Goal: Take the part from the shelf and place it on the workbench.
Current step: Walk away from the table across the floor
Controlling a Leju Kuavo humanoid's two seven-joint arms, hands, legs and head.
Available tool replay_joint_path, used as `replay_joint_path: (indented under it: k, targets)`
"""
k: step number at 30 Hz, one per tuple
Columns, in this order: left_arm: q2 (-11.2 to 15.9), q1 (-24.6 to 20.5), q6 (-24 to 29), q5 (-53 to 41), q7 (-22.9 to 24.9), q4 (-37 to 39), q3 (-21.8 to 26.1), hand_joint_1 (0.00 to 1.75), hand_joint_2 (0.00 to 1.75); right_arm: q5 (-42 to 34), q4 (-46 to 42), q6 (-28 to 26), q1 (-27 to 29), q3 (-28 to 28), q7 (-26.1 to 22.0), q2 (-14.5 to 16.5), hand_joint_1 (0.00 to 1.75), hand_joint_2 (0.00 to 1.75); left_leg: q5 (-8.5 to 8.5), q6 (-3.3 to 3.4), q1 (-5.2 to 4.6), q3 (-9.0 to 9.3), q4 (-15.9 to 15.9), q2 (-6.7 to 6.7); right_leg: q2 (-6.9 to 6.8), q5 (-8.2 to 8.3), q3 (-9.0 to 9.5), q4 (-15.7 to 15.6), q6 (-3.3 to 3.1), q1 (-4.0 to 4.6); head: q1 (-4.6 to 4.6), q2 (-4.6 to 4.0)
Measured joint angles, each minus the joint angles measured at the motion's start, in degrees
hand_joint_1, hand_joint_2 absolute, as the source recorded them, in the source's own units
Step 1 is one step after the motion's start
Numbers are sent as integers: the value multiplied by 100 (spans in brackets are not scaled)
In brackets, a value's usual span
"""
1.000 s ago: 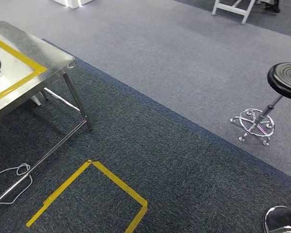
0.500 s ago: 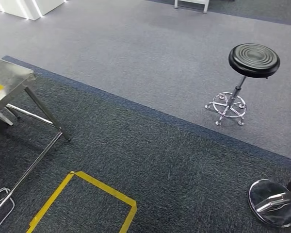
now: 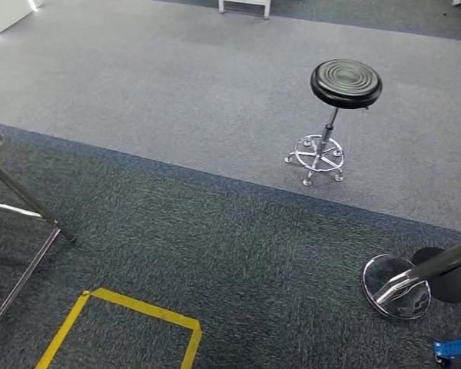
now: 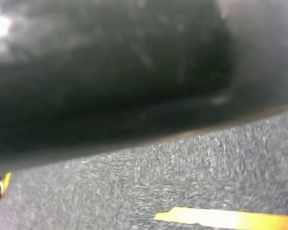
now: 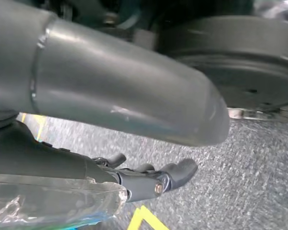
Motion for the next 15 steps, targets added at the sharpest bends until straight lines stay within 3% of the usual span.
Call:
replay_joint_path:
  k: [2,3,4,6,7,8,10,11,13,15]
  targets:
    - [0,4,-1,7,0,5,-17,0,0,-2,0,0,-4,-7,3,-1,0,0,-9,-10,-3,-6,3,169,-88,-166,-219,492,43,-28,2,0]
    - [0,-3,-2,10,-1,7,-21,0,0,-3,0,0,2,-9,6,-3,0,0,-16,-21,0,-4,4,248,-117,-92,-174,439,63,-44,4,0]
    - [0,-10,-1,16,-2,9,-25,0,0,-4,0,0,9,-9,10,-6,0,0,-27,-37,4,6,6,320,-162,66,-12,170,77,-62,3,0]
    - [3,-19,0,35,-8,11,-39,0,0,-4,-3,0,8,-11,15,-11,0,0,-65,-95,-5,38,29,447,-417,383,457,-631,89,-72,10,0]
    - [5,-20,1,44,-10,12,-47,0,0,-4,-6,0,0,-15,17,-11,0,0,-87,-132,-18,52,48,500,-518,462,629,-913,61,-66,6,0]
    - [10,-24,2,50,-13,13,-53,0,0,-3,-9,0,-6,-21,17,-11,0,0,-106,-166,-32,65,65,550,-586,486,717,-1060,25,-56,-8,0]
    - [19,-47,8,56,-22,15,-60,0,0,-3,-13,0,3,-33,20,-11,0,0,-135,-221,-32,96,83,654,-492,478,703,-1081,-70,-39,-38,0]
    - [22,-65,16,62,-33,16,-63,0,0,-4,-13,0,15,-37,23,-11,0,0,-170,-251,-16,114,101,654,-437,479,695,-1081,-104,-39,-48,0]
    - [20,-85,48,95,-72,19,-74,0,0,-6,-13,0,21,-38,26,-13,0,0,-398,-298,16,33,370,432,-323,500,714,-1090,-177,-43,-64,0]
    - [20,-83,92,167,-112,33,-103,0,0,9,-13,0,-1,-45,23,-20,0,0,-783,-299,26,-276,1068,131,-188,523,716,-1091,-228,-24,-84,0]
